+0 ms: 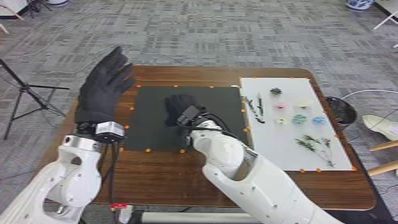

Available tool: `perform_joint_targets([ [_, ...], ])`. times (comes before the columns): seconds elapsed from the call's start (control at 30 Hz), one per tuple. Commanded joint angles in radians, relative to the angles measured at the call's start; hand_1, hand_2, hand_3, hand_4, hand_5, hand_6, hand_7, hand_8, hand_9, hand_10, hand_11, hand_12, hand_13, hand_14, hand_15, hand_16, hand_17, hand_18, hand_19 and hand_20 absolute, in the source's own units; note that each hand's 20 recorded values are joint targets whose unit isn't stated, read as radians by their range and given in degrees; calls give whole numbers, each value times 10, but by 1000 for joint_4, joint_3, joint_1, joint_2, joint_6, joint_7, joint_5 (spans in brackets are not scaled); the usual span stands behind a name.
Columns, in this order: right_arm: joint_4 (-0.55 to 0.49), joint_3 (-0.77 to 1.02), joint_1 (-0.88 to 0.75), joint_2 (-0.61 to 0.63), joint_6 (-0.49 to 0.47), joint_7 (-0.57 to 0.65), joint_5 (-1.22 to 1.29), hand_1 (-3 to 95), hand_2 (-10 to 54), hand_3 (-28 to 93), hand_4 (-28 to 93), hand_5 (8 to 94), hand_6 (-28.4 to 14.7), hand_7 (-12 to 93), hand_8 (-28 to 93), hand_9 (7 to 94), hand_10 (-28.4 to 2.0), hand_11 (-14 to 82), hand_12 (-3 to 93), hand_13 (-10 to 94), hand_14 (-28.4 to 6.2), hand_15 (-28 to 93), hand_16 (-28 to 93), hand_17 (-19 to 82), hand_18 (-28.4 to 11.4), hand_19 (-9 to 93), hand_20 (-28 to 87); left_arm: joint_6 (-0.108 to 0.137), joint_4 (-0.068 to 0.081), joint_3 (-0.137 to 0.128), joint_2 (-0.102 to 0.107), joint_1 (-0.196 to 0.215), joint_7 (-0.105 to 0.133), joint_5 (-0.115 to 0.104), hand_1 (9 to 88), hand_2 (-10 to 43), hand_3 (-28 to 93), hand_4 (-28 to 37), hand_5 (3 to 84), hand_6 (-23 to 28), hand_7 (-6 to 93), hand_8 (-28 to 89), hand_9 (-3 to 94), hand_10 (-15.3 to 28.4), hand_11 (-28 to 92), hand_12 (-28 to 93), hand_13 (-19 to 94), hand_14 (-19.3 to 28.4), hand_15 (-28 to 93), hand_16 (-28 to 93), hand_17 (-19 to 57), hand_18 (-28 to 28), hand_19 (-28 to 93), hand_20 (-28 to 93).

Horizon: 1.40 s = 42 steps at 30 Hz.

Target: Arrange flowers

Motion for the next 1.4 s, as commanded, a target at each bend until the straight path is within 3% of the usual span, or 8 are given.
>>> perform_joint_targets([
  [0.03, 16, -51, 19, -89, 50, -27, -40, 413, -95, 855, -170, 777, -20, 547, 271, 848, -78, 710, 560, 788, -91, 920, 436, 411, -228, 932, 522, -43, -8, 42, -1, -92, 37, 13, 245, -20, 658, -283, 245, 17, 184, -100, 204, 101, 112, 183, 159, 117, 102, 88, -147, 192, 405, 81],
  [0.33, 72, -35, 1, -118, 115, -1, -59, 412, -95, 856, -170, 778, -20, 546, 270, 849, -78, 708, 561, 790, -91, 919, 437, 413, -229, 932, 522, -110, 41, 127, -31, -208, 27, 17, 245, -20, 657, -283, 246, 18, 183, -100, 205, 102, 113, 182, 159, 118, 102, 88, -147, 193, 405, 80],
  [0.47, 113, -28, 1, -141, 133, -4, -74, 415, -95, 853, -175, 779, -19, 545, 270, 850, -78, 707, 559, 792, -90, 919, 437, 414, -230, 932, 524, -121, 51, 153, -46, -240, 35, 21, 244, -21, 657, -283, 247, 18, 182, -100, 205, 101, 112, 181, 159, 118, 102, 88, -147, 193, 405, 80],
  [0.7, 142, -20, -16, -186, 106, -55, -98, 420, -95, 852, -184, 780, -18, 542, 269, 848, -77, 705, 559, 792, -91, 917, 440, 414, -228, 932, 522, -110, 49, 178, -59, -255, 43, 22, 244, -20, 657, -283, 247, 17, 181, -99, 206, 102, 112, 181, 159, 118, 102, 88, -147, 193, 406, 80],
  [0.8, 151, -2, -51, -213, 86, -123, -126, 423, -95, 851, -192, 780, -18, 539, 270, 848, -77, 702, 559, 791, -90, 916, 441, 414, -227, 932, 521, -80, 28, 163, -59, -219, 57, 27, 244, -22, 658, -283, 247, 17, 181, -99, 206, 102, 112, 181, 159, 119, 102, 88, -146, 192, 407, 81],
  [0.87, 150, -2, -63, -209, 91, -140, -134, 423, -95, 850, -194, 780, -18, 536, 269, 847, -77, 700, 558, 791, -89, 915, 440, 414, -227, 932, 520, -79, 32, 172, -58, -231, 63, 25, 244, -21, 657, -283, 247, 17, 181, -99, 206, 102, 112, 181, 159, 120, 102, 88, -146, 192, 406, 81],
  [1.0, 150, 15, -101, -223, 77, -182, -154, 429, -95, 847, -210, 780, -17, 530, 268, 847, -78, 695, 557, 791, -87, 913, 441, 413, -227, 932, 518, -52, 17, 167, -51, -208, 83, 19, 244, -21, 658, -283, 248, 17, 181, -99, 207, 102, 111, 181, 159, 119, 102, 87, -145, 192, 406, 80],
  [1.4, 196, 47, -117, -215, 112, -201, -202, 440, -95, 839, -239, 775, -12, 519, 255, 839, -75, 679, 553, 786, -83, 902, 442, 409, -221, 932, 505, -67, 28, 179, -75, -221, 95, 17, 242, -23, 661, -283, 247, 17, 181, -99, 207, 102, 110, 181, 159, 120, 101, 87, -146, 193, 406, 80],
])
